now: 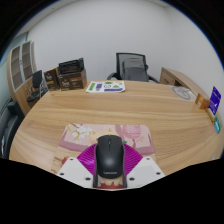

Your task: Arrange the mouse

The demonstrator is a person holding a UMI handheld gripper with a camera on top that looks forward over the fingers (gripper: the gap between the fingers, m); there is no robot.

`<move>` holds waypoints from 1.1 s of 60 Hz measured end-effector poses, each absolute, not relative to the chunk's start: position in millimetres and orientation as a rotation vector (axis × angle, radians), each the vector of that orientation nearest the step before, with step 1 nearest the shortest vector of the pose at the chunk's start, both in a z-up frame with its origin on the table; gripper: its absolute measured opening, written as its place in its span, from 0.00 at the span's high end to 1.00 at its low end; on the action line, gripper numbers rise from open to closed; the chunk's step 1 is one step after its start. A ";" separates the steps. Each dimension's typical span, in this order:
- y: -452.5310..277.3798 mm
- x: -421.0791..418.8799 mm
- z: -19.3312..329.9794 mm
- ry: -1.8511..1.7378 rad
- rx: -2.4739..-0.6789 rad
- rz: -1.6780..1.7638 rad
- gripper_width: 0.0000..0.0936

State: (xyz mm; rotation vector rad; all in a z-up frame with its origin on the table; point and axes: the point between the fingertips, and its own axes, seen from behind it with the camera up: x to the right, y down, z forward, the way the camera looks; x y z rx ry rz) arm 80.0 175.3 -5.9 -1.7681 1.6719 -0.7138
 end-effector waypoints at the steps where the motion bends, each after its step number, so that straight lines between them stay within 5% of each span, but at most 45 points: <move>1: 174.9 79.6 -8.7 1.676 -1.768 -0.716 0.65; 12: 174.2 77.6 -13.7 1.671 -1.761 -0.736 0.58; 14: 173.8 77.4 -14.6 1.672 -1.763 -0.733 0.44; 17: 170.9 75.8 -13.1 1.685 -1.764 -0.740 0.09; 18: 170.0 75.2 -11.1 1.686 -1.767 -0.746 0.06; 43: 113.7 -72.0 134.0 1.644 -1.761 -0.796 0.07; 66: 30.5 -235.9 190.9 1.728 -1.734 -0.931 0.07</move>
